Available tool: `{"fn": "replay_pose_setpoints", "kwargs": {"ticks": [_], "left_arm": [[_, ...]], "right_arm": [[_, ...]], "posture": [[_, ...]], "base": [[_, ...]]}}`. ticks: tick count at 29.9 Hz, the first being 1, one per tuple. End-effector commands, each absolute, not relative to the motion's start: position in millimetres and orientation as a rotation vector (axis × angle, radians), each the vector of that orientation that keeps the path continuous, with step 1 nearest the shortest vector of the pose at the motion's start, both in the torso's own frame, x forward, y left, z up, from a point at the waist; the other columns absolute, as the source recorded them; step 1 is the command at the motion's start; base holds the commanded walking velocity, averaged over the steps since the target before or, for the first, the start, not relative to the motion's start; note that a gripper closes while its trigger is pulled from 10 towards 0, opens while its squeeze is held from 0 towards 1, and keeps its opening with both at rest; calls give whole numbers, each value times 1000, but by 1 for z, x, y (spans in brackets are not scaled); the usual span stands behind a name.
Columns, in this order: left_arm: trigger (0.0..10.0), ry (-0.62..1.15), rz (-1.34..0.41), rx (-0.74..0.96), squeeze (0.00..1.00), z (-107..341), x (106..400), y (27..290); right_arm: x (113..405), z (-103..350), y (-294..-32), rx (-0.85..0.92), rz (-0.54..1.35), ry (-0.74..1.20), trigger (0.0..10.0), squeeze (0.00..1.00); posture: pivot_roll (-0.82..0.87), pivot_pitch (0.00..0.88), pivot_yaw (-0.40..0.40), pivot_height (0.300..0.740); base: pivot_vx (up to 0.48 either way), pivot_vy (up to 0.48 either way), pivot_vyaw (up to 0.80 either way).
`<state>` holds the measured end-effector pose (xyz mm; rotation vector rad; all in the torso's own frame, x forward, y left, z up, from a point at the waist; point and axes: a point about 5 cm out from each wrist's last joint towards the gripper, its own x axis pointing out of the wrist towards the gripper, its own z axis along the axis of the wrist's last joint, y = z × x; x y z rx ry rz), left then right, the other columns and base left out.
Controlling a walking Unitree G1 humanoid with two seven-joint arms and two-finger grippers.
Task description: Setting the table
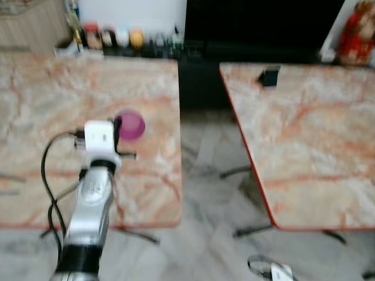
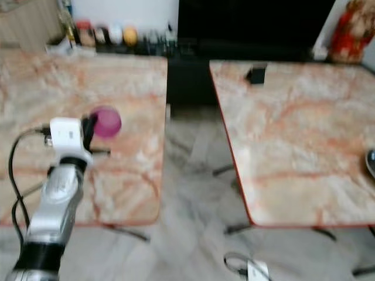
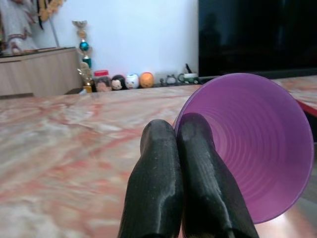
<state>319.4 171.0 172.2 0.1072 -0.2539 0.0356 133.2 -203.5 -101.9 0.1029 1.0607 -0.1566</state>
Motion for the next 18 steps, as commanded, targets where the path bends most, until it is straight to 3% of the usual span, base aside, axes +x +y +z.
{"fn": "replay_pose_setpoints", "kwargs": {"ticks": [1,18], "left_arm": [[10000,-279,16,107,0,177,322,165],[10000,-286,30,120,0,179,325,173]], "right_arm": [[132,-101,-209,99,-176,1060,10000,0],[131,-102,-209,104,-175,1059,10000,0]], "posture": [[129,0,-56,727],[127,0,-53,727]], "base": [[0,-319,0],[0,-319,0]]}}
